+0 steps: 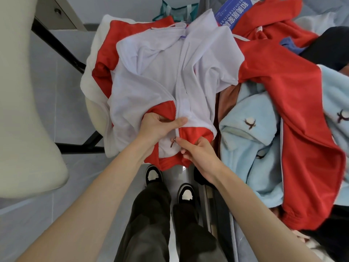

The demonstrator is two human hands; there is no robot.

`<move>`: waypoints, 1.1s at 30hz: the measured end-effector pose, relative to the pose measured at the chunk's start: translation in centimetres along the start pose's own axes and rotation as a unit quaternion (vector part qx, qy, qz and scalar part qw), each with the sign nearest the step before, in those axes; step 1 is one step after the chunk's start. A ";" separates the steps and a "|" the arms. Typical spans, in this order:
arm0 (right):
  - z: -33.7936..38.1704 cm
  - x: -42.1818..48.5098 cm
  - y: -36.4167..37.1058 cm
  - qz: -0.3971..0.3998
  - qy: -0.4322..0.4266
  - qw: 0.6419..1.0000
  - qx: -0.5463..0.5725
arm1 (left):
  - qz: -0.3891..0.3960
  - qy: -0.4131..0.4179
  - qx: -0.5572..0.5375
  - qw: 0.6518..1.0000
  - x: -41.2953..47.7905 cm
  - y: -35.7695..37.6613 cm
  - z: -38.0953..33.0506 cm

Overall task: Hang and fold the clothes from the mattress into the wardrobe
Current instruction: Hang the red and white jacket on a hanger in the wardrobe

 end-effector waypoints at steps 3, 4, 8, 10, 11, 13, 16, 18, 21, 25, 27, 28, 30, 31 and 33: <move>0.9 -0.1 -0.4 0.011 -0.005 0.999 -0.037 | 0.004 -0.003 -0.015 1.000 -0.3 0.3 0.1; 1.0 -0.1 -0.3 0.023 0.011 0.999 -0.021 | 0.005 -0.004 -0.021 1.000 -0.3 0.4 0.1; 0.5 -0.2 0.3 0.077 0.063 0.994 0.049 | -0.006 -0.018 -0.030 0.999 -0.3 0.6 0.2; 0.2 -0.2 0.4 0.075 0.047 0.995 0.037 | -0.002 -0.027 -0.029 0.999 -0.3 0.6 0.3; 0.2 -0.2 0.4 0.059 0.041 0.997 0.039 | 0.002 -0.031 -0.028 0.999 -0.3 0.6 0.3; 0.2 -0.3 0.3 0.025 0.055 0.996 0.070 | 0.007 -0.030 -0.021 0.999 -0.1 0.5 0.3; -0.1 -0.6 0.0 -0.004 0.057 0.997 0.053 | -0.008 -0.012 -0.011 1.000 0.2 0.0 0.0; 0.1 -0.8 -0.6 -0.034 0.029 0.999 0.014 | -0.021 -0.004 -0.012 1.000 0.4 -0.1 -0.2; 0.3 -0.9 -1.5 -0.070 0.006 0.997 -0.021 | -0.027 0.001 -0.004 1.000 0.6 -0.1 -0.2; -0.3 -0.7 -1.4 -0.074 0.000 0.994 -0.080 | -0.014 -0.015 -0.026 0.999 0.5 0.3 0.2; -0.6 -0.7 -1.1 -0.068 0.023 0.995 -0.067 | -0.010 -0.017 -0.028 0.999 0.3 0.4 0.1; -0.9 -0.8 -0.9 -0.057 0.041 0.997 -0.040 | -0.008 -0.019 -0.029 0.999 0.2 0.4 0.1; -1.0 -0.9 -0.5 -0.042 0.065 0.997 0.020 | -0.007 -0.017 -0.018 1.000 0.1 0.3 0.0; -1.0 -1.0 -0.4 -0.043 0.060 0.997 0.026 | -0.008 -0.016 -0.014 1.000 0.0 0.2 0.0; -1.0 -1.1 -0.3 -0.048 0.053 0.997 0.036 | -0.011 -0.013 -0.020 1.000 0.0 0.1 -0.2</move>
Point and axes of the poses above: each hand's wrist, its own x-axis towards the middle knuckle, its own y-axis out of the palm, z = x × y, the point moved 6 cm from there along x, towards the middle knuckle, and after that the axes turned 12 degrees about -z, right-handed, at the moved point
